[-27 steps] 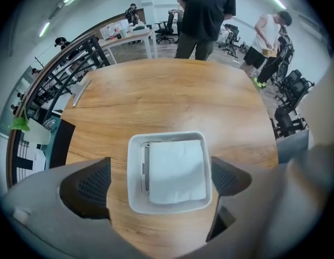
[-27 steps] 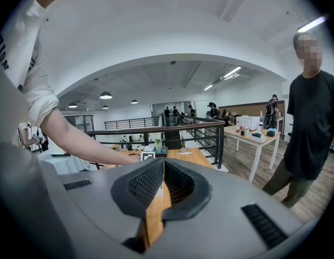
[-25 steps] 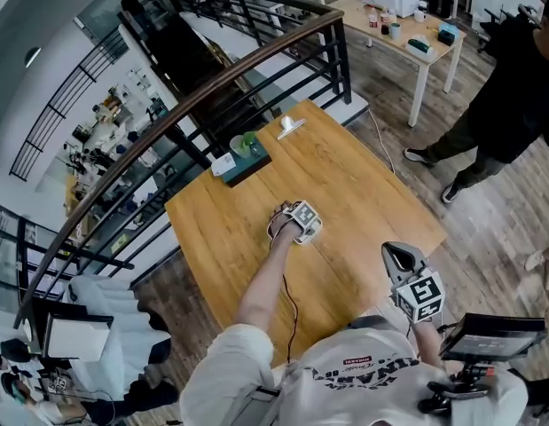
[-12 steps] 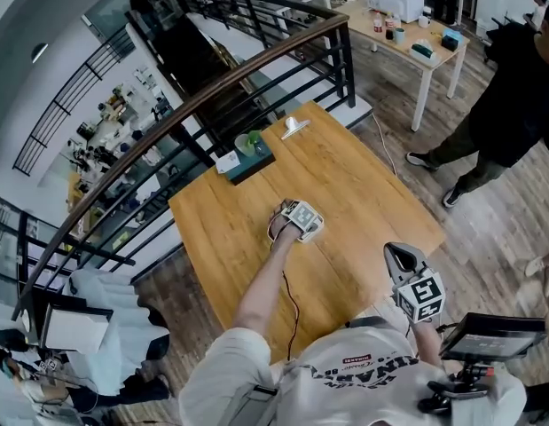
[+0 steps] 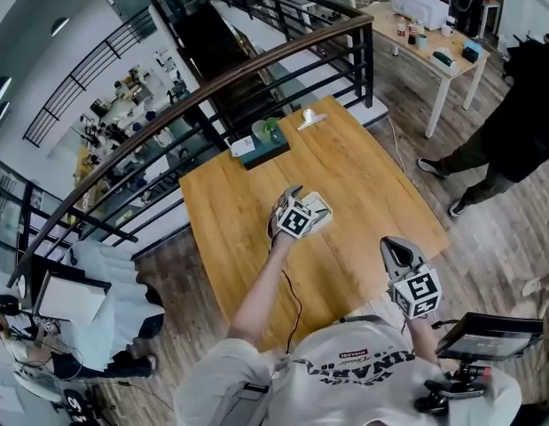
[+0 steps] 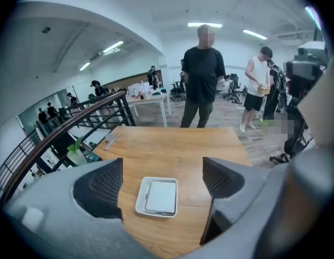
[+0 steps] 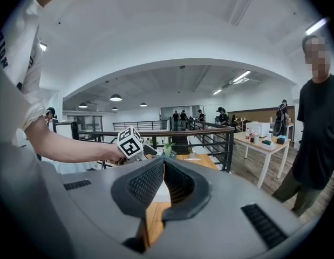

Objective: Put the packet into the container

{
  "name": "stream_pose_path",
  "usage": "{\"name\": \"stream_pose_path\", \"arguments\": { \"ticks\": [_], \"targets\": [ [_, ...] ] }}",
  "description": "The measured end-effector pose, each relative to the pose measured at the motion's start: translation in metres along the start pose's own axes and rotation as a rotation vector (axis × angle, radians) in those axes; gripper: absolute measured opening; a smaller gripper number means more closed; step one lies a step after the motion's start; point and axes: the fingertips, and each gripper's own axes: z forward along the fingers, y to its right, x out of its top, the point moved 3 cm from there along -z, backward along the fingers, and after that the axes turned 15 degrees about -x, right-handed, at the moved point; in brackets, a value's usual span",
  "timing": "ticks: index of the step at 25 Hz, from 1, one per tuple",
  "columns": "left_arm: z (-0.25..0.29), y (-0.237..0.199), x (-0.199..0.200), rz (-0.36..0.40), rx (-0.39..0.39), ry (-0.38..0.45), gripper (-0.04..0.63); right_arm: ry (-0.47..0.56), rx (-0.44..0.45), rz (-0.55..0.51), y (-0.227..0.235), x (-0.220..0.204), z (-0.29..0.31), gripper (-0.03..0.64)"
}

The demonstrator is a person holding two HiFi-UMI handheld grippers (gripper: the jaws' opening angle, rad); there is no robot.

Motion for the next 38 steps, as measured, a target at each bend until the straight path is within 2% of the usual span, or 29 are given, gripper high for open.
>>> {"name": "stream_pose_path", "arguments": {
  "ticks": [12,19,25,30,35,38],
  "targets": [
    [-0.132,0.104,0.025,-0.014,0.075,0.418,0.443,0.083,0.171,-0.049,-0.053,0.025,0.011,0.009],
    [-0.197,0.156,0.016,-0.009,0.178,0.563,0.396,0.140,0.303,-0.047,-0.097,0.046,0.014,0.009],
    [-0.242,0.185,0.000,-0.016,0.299,0.634,0.306,0.159,0.415,-0.051,-0.134,0.058,0.010,0.008],
    [-0.270,0.197,-0.019,-0.096,0.441,0.707,0.178,0.173,0.483,-0.045,-0.153,0.059,0.005,0.008],
    [-0.295,0.209,-0.037,-0.123,0.538,0.767,0.013,0.173,0.545,-0.025,-0.170,0.061,-0.003,0.008],
    [-0.305,0.215,-0.049,-0.145,0.577,0.770,0.005,0.175,0.572,-0.027,-0.176,0.062,-0.008,0.008]
  ]
}}
